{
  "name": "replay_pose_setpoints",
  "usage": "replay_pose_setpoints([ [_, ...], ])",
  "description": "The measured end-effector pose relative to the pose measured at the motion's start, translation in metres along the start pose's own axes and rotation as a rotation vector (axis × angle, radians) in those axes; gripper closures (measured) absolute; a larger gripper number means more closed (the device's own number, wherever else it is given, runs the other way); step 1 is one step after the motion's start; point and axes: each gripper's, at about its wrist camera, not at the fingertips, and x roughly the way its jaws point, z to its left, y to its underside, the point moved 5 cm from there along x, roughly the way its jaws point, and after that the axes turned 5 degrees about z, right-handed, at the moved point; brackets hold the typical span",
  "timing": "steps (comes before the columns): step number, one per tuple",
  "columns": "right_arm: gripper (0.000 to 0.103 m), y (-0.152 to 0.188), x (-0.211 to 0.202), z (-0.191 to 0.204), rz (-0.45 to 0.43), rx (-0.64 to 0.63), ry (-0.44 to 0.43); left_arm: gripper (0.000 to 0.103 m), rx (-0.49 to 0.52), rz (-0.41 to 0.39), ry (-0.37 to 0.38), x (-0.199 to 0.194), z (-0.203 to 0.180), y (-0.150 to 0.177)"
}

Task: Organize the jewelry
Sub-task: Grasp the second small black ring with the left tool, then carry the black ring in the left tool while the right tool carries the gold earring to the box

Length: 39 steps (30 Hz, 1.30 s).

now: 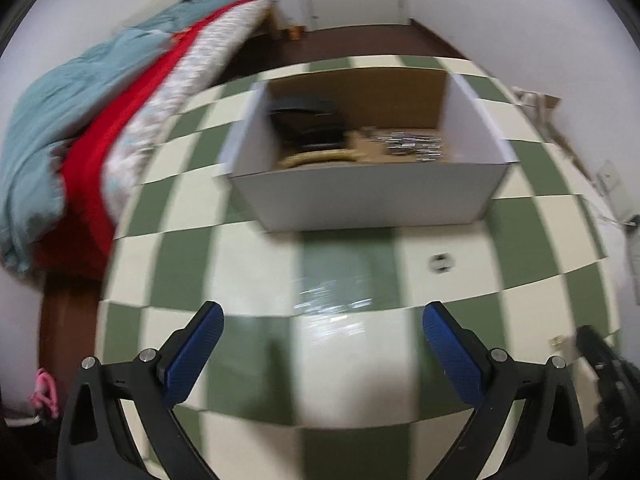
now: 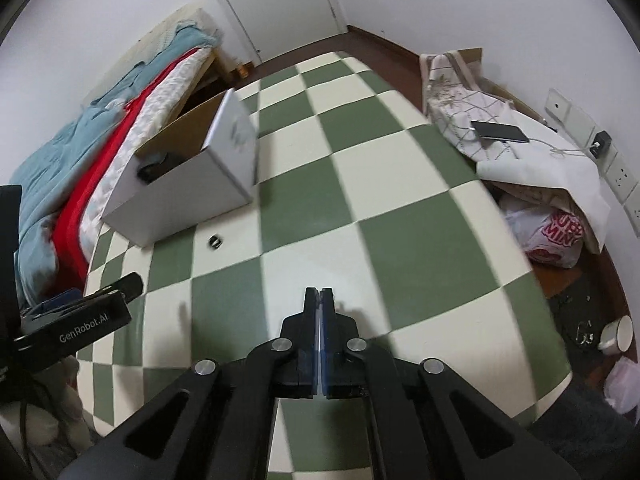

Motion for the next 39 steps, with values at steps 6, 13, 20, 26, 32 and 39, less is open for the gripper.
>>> replay_pose_setpoints([
  [6,0.103,-0.013,0.008,-0.015,0.012,0.020,-0.004,0.018,0.087,0.019,0.047,0.014,-0.045,-0.012],
  [13,0.101,-0.016,0.004,-0.041,0.033,0.126,-0.080,0.063,0.125,0.036,0.087,0.030,-0.063,-0.020],
  [20,0.095,-0.017,-0.004,-0.045,0.005,0.134,-0.058,0.093,0.125,0.028,0.105,0.024,-0.061,-0.018],
  [26,0.095,-0.015,-0.009,-0.044,-0.006,0.124,-0.046,0.094,0.108,0.015,0.101,0.022,-0.049,-0.010],
  [32,0.095,-0.014,-0.013,-0.041,-0.013,0.113,-0.049,0.094,0.080,-0.010,0.103,0.004,-0.026,-0.002],
  [39,0.045,-0.007,0.001,-0.012,0.024,-0.014,-0.057,0.094,0.062,-0.007,0.066,-0.004,0.011,0.021],
])
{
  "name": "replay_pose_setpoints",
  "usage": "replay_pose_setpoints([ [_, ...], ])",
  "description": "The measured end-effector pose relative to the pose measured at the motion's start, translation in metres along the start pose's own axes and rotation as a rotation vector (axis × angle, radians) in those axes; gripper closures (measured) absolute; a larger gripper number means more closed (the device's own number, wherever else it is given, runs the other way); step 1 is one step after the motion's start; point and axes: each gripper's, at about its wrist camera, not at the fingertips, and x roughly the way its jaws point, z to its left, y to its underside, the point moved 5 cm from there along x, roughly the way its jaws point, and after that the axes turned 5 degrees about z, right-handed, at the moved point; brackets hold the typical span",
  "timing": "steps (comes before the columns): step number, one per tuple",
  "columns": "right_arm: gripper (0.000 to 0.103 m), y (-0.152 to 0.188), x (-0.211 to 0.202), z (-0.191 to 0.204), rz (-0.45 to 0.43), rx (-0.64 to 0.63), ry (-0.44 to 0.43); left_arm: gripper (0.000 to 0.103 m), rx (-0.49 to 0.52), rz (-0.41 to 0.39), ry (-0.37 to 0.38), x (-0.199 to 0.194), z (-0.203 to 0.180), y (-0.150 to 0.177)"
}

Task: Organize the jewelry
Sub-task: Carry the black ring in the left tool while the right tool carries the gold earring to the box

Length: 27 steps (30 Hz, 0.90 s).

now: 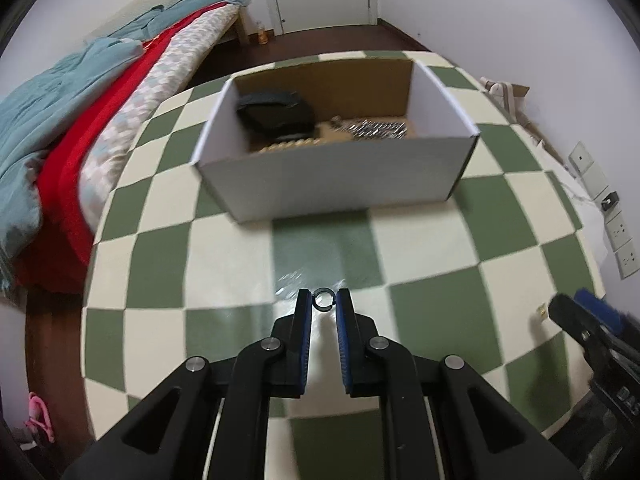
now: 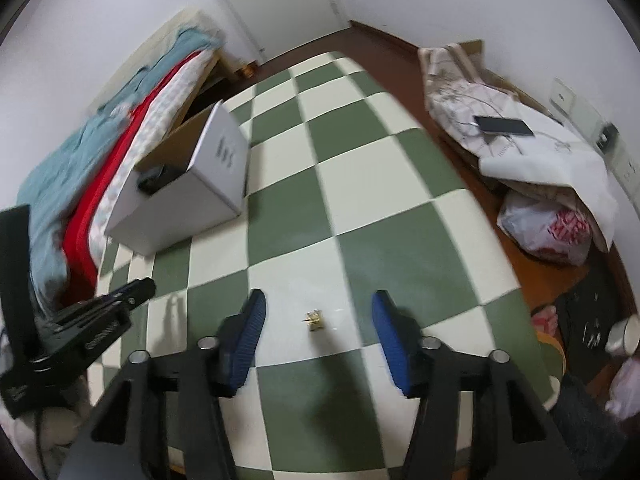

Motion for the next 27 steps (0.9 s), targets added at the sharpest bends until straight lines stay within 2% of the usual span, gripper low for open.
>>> replay_pose_setpoints([
  [3,0.046,0.005,0.012,0.014,0.010,-0.083,0.073,0.094,-0.012,0.018,-0.006,0.002,0.009,0.009],
  [4,0.051,0.007,0.016,0.017,0.013,-0.106,0.105,0.094,-0.016,0.021,-0.007,0.003,0.011,0.011],
  [5,0.062,0.011,0.022,0.019,0.020,-0.129,0.132,0.094,-0.018,0.024,-0.010,0.003,0.013,0.013],
  [6,0.068,0.014,0.023,0.023,-0.005,-0.170,0.180,0.094,-0.018,0.025,-0.011,0.003,0.014,0.013],
  [8,0.092,0.018,0.026,0.028,-0.018,-0.222,0.228,0.094,-0.021,0.025,-0.012,0.002,0.016,0.014],
  [9,0.095,0.019,0.026,0.029,-0.024,-0.235,0.238,0.094,-0.024,0.025,-0.011,0.002,0.016,0.014],
  [14,0.095,0.016,0.017,0.018,-0.045,-0.149,0.160,0.094,-0.047,0.006,0.006,-0.010,0.019,0.009],
  [18,0.095,0.003,-0.005,0.018,-0.067,-0.070,0.081,0.094,-0.083,-0.027,0.033,-0.032,0.025,-0.008],
  [22,0.095,-0.026,-0.032,0.049,-0.111,-0.097,0.025,0.094,-0.107,-0.070,0.035,-0.053,0.035,-0.041],
  [27,0.095,-0.070,-0.040,0.099,-0.145,-0.146,-0.031,0.094,-0.127,-0.086,0.029,-0.063,0.050,-0.082],
])
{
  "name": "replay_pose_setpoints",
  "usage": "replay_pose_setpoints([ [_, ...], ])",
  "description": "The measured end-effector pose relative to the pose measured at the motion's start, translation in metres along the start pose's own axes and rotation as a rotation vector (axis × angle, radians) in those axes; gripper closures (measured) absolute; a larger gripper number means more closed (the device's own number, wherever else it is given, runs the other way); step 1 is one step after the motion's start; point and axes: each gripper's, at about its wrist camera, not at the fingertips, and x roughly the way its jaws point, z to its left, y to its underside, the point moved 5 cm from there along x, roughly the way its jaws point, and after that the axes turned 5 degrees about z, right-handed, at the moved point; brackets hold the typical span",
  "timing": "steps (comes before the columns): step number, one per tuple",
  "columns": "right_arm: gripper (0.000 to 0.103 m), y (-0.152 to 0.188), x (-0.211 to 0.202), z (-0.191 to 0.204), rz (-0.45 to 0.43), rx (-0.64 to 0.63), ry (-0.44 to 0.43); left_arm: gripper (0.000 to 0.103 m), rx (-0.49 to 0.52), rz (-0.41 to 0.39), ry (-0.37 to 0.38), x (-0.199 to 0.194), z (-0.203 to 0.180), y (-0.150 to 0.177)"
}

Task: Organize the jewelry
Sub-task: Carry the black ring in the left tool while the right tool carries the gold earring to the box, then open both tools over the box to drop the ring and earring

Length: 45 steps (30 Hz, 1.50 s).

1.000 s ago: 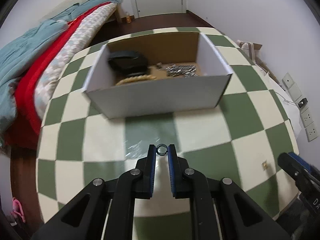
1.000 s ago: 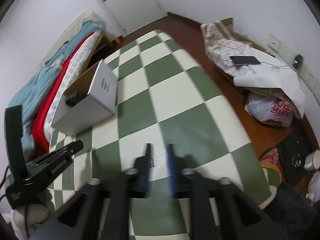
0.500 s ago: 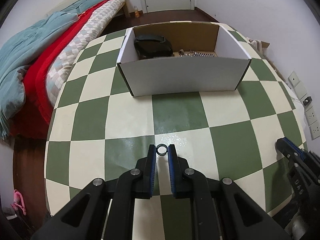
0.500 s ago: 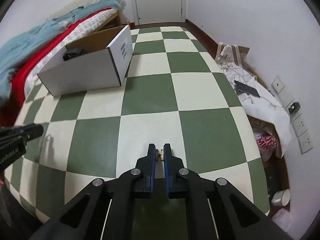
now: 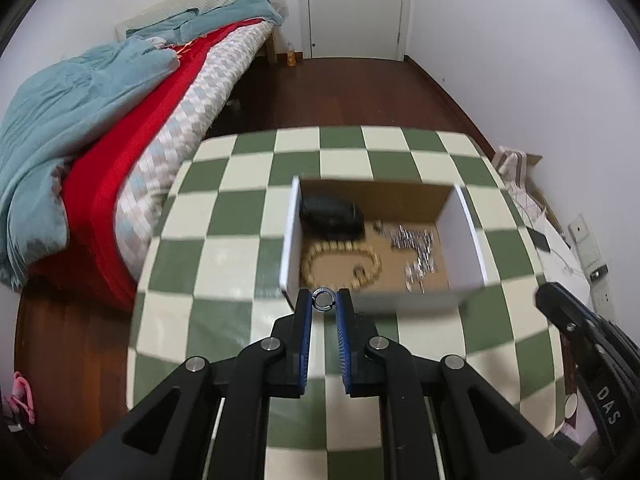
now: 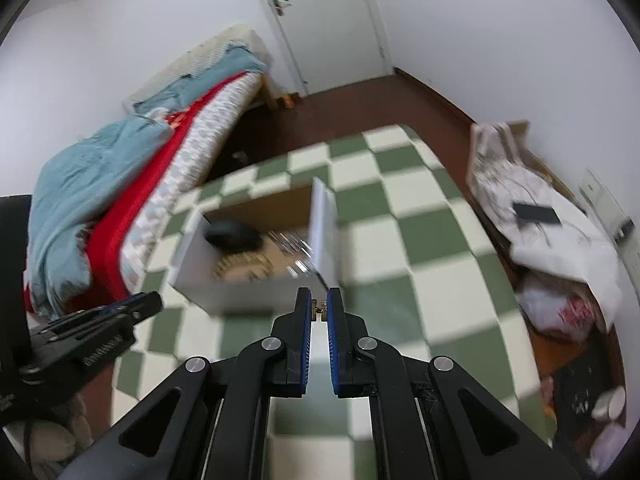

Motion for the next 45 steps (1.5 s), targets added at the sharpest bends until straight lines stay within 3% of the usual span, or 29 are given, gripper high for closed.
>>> replay_pose_setpoints([
  [6,0.095,-0.048,0.034,0.033,0.037,-0.027,-0.049,0.094,0.020,0.011,-0.006,0.012,0.003,-0.040],
  [11,0.095,-0.072,0.059,0.041,0.073,-0.047,-0.040,0.094,0.021,0.025,0.011,0.025,0.002,-0.060],
  [26,0.093,-0.082,0.097,0.043,0.165,-0.056,-0.043,0.090,-0.014,0.063,0.060,0.043,0.007,-0.070],
  [27,0.090,-0.081,0.097,0.044,0.171,-0.055,-0.039,0.088,-0.017,0.059,0.045,0.042,0.009,-0.071],
  [28,0.076,-0.081,0.097,0.043,0.175,-0.050,-0.033,0.073,-0.020,0.056,0.030,0.040,0.012,-0.072],
  [29,0.053,-0.082,0.096,0.042,0.174,-0.047,-0.028,0.060,-0.022,0.051,0.020,0.038,0.014,-0.072],
  [30,0.042,-0.082,0.094,0.042,0.172,-0.044,-0.027,0.033,-0.029,0.039,-0.005,0.035,0.018,-0.073],
  [31,0.027,-0.083,0.092,0.041,0.172,-0.043,-0.020,0.013,-0.039,0.032,-0.036,0.033,0.024,-0.073],
  [33,0.025,-0.083,0.086,0.040,0.164,-0.040,0.001,0.003,-0.059,0.034,-0.030,0.031,0.033,-0.073],
  [38,0.005,-0.083,0.072,0.037,0.169,-0.059,0.106,0.002,-0.073,0.028,-0.079,0.021,0.049,-0.067],
  [45,0.000,-0.077,0.054,0.035,0.189,-0.084,0.234,0.001,-0.089,0.003,-0.094,-0.005,0.058,-0.055],
])
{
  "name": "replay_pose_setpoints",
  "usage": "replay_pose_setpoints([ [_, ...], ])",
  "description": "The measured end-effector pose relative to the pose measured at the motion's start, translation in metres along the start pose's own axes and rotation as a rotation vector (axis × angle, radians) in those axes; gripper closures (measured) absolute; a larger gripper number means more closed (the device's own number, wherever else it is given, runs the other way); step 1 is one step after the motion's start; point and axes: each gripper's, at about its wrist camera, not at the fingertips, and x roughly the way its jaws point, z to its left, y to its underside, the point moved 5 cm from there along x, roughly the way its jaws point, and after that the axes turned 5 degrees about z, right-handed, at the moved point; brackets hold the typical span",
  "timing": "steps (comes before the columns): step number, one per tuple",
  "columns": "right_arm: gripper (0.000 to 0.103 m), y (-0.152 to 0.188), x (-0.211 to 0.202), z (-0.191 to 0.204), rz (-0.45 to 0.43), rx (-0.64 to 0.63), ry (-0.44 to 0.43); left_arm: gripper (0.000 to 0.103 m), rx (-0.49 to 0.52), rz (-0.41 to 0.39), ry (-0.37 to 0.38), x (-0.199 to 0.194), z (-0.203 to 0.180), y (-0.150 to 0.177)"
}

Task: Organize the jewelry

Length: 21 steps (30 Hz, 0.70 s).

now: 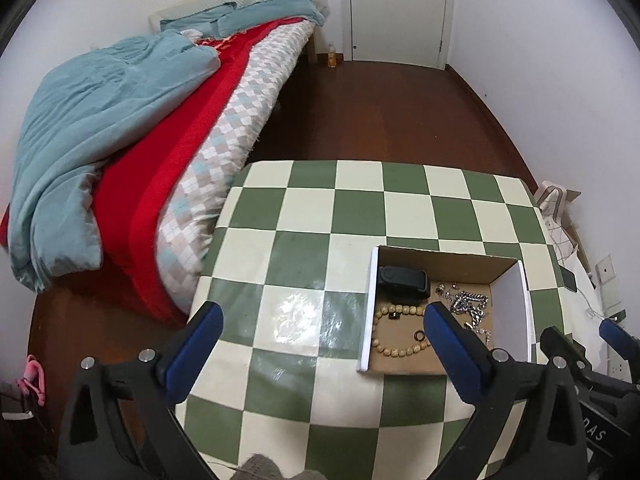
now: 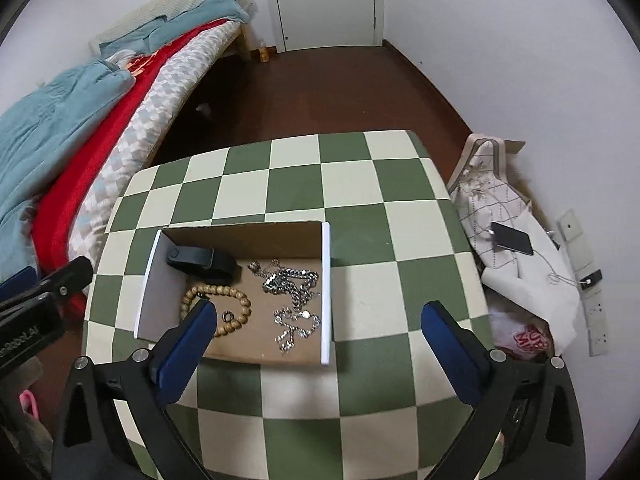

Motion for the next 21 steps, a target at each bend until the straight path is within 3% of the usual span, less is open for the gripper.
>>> replay_pose_setpoints([
  [7,0.000,0.011,-0.036,-0.005,-0.021,0.011,0.028,0.001,0.006,-0.051,0.006,-0.045,0.002,0.015],
  [21,0.000,0.052,-0.171,-0.005,-0.171,-0.025,0.084,0.001,0.018,-0.206,0.059,-0.162,0.006,0.046],
])
